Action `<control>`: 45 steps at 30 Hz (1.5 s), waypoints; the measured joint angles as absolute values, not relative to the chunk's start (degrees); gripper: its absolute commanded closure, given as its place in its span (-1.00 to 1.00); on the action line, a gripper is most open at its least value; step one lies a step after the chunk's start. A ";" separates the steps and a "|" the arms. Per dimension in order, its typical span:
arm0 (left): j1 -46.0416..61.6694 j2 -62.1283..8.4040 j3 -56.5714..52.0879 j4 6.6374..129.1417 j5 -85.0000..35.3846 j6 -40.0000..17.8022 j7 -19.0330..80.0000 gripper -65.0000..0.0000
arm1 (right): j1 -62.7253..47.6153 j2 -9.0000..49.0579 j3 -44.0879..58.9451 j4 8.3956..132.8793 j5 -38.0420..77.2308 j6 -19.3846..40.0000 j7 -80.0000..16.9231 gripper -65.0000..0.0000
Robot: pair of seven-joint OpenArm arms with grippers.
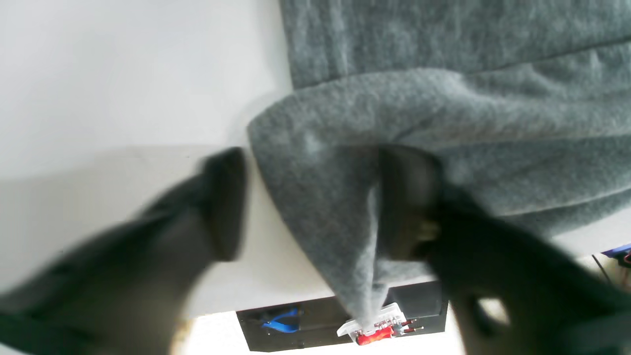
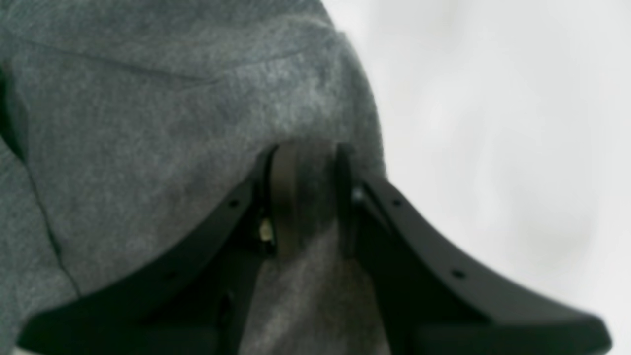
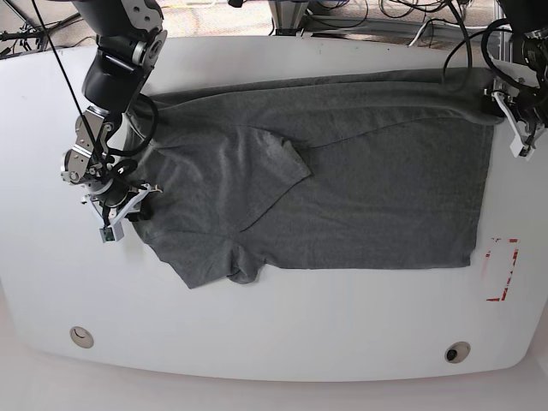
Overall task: Fold the T-shirt properly
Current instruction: 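Grasp the shirt's side edge with the right gripper, left gripper at the hem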
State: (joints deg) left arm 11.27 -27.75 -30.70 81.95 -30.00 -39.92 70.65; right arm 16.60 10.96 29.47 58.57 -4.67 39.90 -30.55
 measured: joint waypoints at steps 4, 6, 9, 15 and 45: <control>11.20 -27.79 -30.70 81.95 -30.00 -39.94 70.65 0.70 | 16.60 10.94 29.54 58.57 -4.69 39.90 -30.55 0.63; 11.07 -27.75 -30.70 81.95 -29.93 -39.94 70.63 0.77 | 16.60 10.94 29.54 58.57 -4.67 39.90 -30.55 0.63; 10.92 -27.68 -30.70 81.95 -29.87 -39.94 70.63 0.79 | 16.60 10.94 29.56 58.57 -4.67 39.90 -30.55 0.63; 10.96 -27.68 -30.70 82.08 -29.85 -39.94 70.65 0.86 | 16.60 10.94 29.56 58.57 -4.67 39.90 -30.55 0.63; 6.61 -29.61 -24.56 91.77 -28.84 -39.97 69.63 0.93 | 16.60 10.15 29.63 58.74 -4.67 39.90 -30.33 0.63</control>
State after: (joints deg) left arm 6.61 -29.61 -24.56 91.77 -28.84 -39.97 69.63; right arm 16.60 10.15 29.63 58.74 -4.67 39.90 -30.33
